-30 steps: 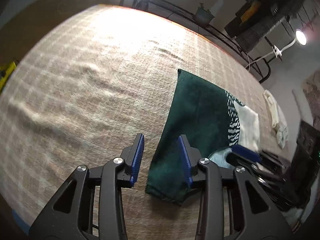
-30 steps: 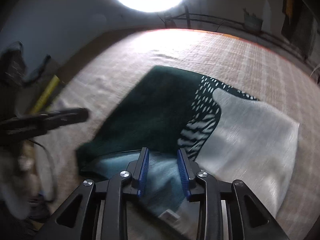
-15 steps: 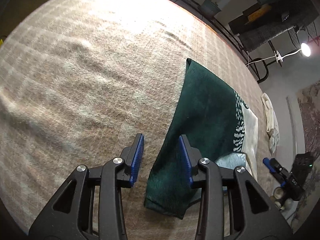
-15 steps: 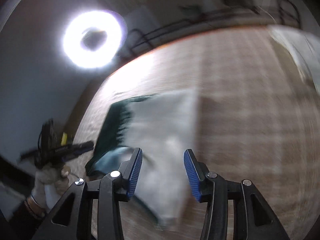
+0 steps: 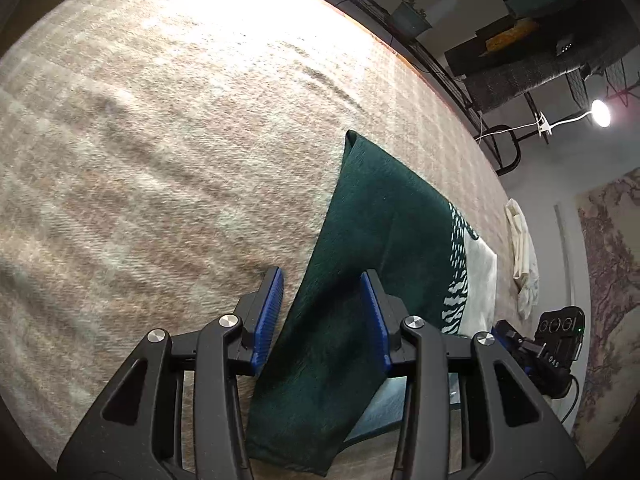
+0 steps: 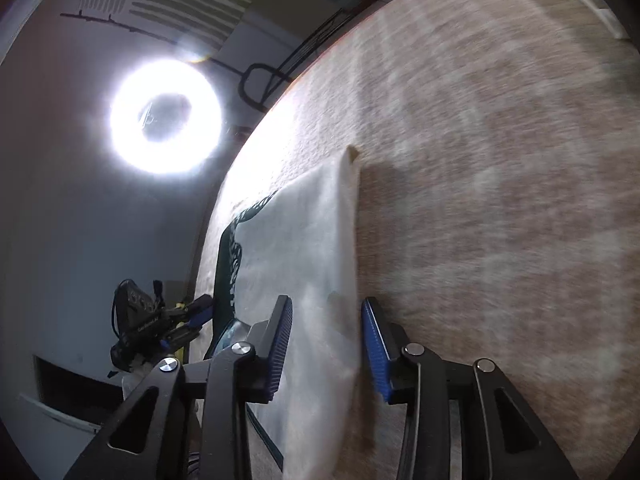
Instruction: Fold small clothes
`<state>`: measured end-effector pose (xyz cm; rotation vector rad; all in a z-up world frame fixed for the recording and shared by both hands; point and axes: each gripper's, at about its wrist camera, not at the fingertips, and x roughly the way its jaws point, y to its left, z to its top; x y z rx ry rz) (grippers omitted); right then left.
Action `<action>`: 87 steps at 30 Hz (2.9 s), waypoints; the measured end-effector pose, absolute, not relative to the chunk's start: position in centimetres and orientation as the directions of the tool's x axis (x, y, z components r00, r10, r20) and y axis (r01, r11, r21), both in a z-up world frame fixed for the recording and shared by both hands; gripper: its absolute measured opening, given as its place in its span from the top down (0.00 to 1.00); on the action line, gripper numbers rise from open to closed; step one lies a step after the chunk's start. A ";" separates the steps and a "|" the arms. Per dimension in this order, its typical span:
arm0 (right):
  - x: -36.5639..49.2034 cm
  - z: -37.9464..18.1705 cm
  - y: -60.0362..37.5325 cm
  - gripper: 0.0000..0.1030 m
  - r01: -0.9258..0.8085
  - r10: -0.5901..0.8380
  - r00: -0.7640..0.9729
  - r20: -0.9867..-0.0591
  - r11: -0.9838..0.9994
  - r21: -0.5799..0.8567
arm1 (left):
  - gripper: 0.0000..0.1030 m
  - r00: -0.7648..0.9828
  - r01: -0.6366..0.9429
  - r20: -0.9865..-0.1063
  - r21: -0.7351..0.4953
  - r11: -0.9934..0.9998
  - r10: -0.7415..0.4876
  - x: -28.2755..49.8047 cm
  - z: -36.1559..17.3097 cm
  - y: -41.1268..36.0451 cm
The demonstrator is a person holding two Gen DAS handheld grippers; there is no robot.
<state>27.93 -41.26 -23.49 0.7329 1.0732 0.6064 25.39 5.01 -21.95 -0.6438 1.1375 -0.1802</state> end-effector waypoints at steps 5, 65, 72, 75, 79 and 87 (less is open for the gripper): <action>28.4 -23.7 -39.9 0.66 -0.091 0.763 0.363 -0.535 0.600 0.795 | 0.62 0.426 -0.167 -0.781 -0.563 0.809 -0.456 26.3 -21.8 4.0; 26.0 -16.9 -40.5 0.97 -0.171 0.516 0.487 -0.704 0.847 0.503 | 0.99 0.474 0.053 -0.791 -0.412 0.909 -0.387 29.0 -17.2 -9.9; 25.8 -14.5 -44.2 0.97 -0.184 0.466 0.538 -0.703 0.878 0.441 | 0.99 0.477 0.174 -0.769 -0.393 0.903 -0.426 29.7 -15.3 -15.2; 26.0 -14.1 -46.0 0.97 -0.175 0.449 0.552 -0.702 0.886 0.429 | 1.00 0.464 0.191 -0.761 -0.413 0.890 -0.453 30.5 -15.5 -17.7; 26.2 -13.2 -48.2 0.97 -0.192 0.420 0.568 -0.708 0.904 0.382 | 1.00 0.462 0.234 -0.752 -0.408 0.882 -0.470 31.3 -14.9 -21.2; 27.2 -10.9 -55.4 0.97 -0.159 0.349 0.635 -0.689 0.932 0.326 | 1.00 0.477 0.337 -0.710 -0.396 0.854 -0.517 34.0 -12.3 -29.4</action>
